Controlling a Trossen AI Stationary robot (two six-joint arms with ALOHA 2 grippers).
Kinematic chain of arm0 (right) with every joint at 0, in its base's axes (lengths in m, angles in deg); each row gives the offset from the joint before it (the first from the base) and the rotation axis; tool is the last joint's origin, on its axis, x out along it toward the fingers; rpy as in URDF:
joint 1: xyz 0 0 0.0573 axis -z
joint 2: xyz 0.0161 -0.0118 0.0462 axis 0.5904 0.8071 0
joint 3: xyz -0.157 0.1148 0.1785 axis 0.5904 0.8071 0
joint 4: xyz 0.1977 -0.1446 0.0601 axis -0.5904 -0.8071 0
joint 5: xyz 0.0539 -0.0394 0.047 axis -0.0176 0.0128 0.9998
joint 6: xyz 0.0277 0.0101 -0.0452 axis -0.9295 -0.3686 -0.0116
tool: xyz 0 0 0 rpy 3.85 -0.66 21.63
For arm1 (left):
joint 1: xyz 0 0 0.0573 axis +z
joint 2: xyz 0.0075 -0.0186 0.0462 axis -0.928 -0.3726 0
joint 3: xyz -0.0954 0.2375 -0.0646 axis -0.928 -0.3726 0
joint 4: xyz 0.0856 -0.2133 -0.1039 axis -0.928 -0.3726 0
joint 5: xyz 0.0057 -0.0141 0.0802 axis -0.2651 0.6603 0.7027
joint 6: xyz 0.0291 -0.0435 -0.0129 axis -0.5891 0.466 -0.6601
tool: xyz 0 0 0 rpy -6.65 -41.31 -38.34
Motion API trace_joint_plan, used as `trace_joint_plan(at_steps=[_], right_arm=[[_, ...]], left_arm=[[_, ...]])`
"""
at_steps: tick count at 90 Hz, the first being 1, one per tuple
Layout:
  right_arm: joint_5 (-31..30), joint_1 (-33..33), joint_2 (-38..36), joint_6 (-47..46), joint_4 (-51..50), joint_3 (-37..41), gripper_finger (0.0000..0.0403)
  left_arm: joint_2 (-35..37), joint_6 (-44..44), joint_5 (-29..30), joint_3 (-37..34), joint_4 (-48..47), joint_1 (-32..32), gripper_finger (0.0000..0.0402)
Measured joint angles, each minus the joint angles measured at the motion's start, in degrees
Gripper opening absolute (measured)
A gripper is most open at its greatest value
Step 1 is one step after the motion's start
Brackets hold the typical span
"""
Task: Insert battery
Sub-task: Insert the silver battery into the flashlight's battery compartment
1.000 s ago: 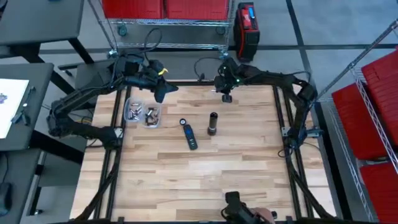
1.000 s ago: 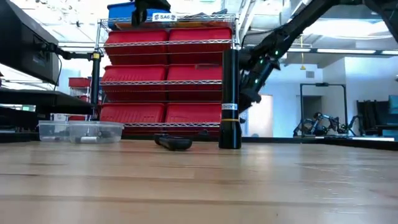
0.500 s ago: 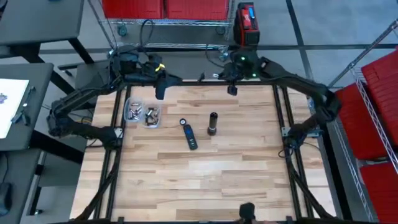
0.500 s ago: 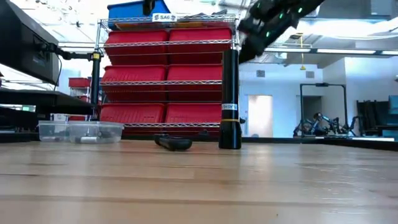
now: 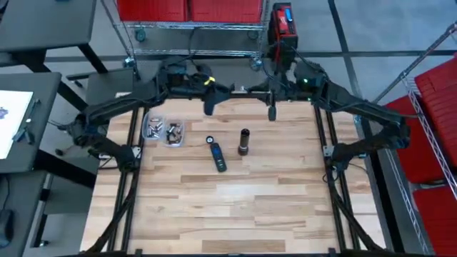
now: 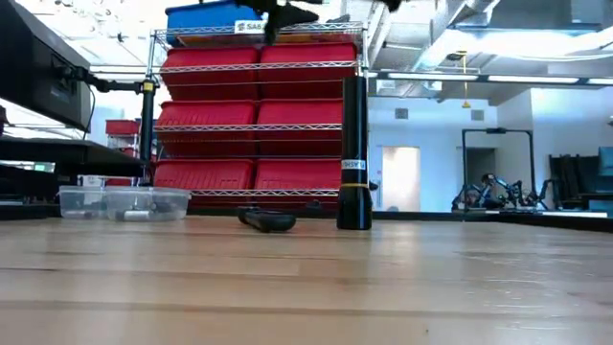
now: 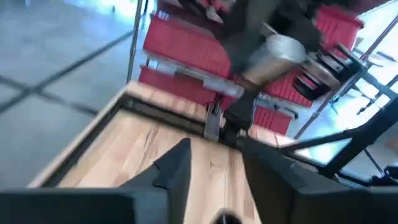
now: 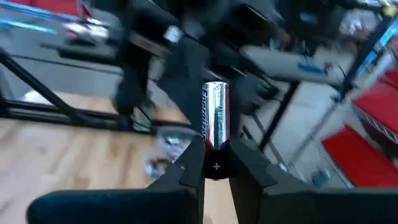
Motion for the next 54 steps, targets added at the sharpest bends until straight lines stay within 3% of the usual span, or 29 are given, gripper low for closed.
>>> trace_joint_plan(at_steps=[14,35,54], right_arm=[[-2.65,-2.40,-0.02,-2.17,1.31,0.00,0.0037],[-3.05,-2.36,0.02,-4.73,4.19,0.00,0.0037],[-3.05,-2.99,0.31,-4.87,4.56,0.00,0.0038]], left_arm=[[-0.47,-1.54,-0.02,0.02,7.04,-1.37,0.0149],[-0.28,-5.38,-4.35,0.02,8.33,-3.27,0.0149],[-0.29,-5.40,-3.39,0.02,11.77,-3.83,0.0149]])
